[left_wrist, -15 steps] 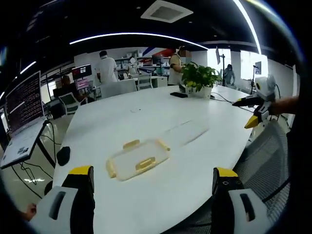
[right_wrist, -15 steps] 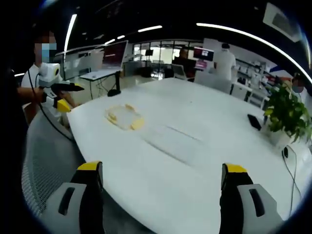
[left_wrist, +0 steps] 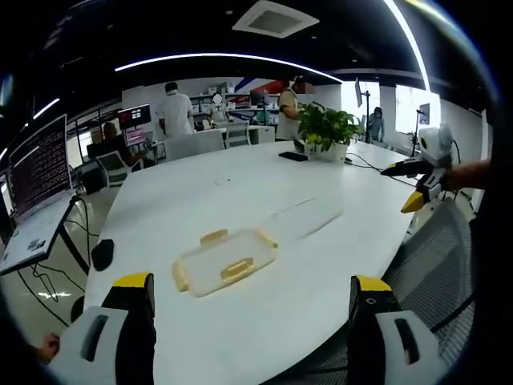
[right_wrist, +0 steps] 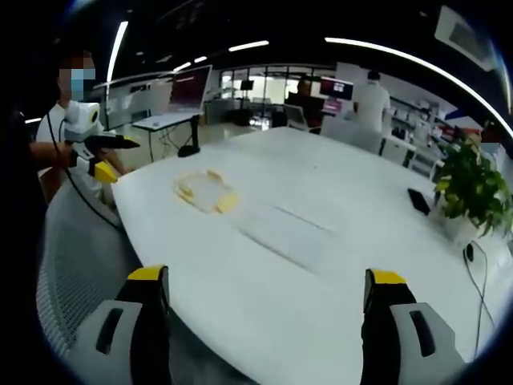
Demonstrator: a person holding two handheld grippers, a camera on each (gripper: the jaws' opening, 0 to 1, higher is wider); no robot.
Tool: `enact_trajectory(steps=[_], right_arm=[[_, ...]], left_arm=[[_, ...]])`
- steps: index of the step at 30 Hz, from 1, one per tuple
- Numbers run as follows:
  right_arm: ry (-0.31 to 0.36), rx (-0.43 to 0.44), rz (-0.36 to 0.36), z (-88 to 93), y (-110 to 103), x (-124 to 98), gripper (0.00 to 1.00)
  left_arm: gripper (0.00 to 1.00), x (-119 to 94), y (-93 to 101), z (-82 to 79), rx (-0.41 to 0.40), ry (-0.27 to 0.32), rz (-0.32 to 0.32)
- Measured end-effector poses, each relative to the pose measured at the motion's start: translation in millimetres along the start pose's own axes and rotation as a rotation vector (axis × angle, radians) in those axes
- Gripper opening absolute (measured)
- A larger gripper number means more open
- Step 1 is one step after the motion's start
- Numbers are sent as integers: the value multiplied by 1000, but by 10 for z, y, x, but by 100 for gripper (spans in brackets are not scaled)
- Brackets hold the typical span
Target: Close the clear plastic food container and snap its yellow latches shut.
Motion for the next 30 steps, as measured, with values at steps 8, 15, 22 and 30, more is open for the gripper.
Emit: enact_trajectory(steps=[8,15,22,30], right_arm=[[-2,-4,-4,-20,-3,-2,99],[-3,-3,-8,-25,-16,-6,99],[-7,-5,-10,-23,-16,-12,99],[-7,-4,-7,-25,-13,-17,99]], left_arm=[[99,-6,-8,-7,3,1,2],[99,-16,-16,-11,4,0,2],[99,-23,-18,-10,5,1,3],[99,-24,-13,-14,5,5,4]])
Point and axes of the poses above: the point that each gripper's makers call its tool centre point, and the gripper's own axes: x roughly forward along the fingers, y roughly to its right, z roughly out of its underside, the point moved 3 cm from there along -x, roughly backward along the fingers, and after that the axes turned 6 degrees about -z, right-handed, at the moved point
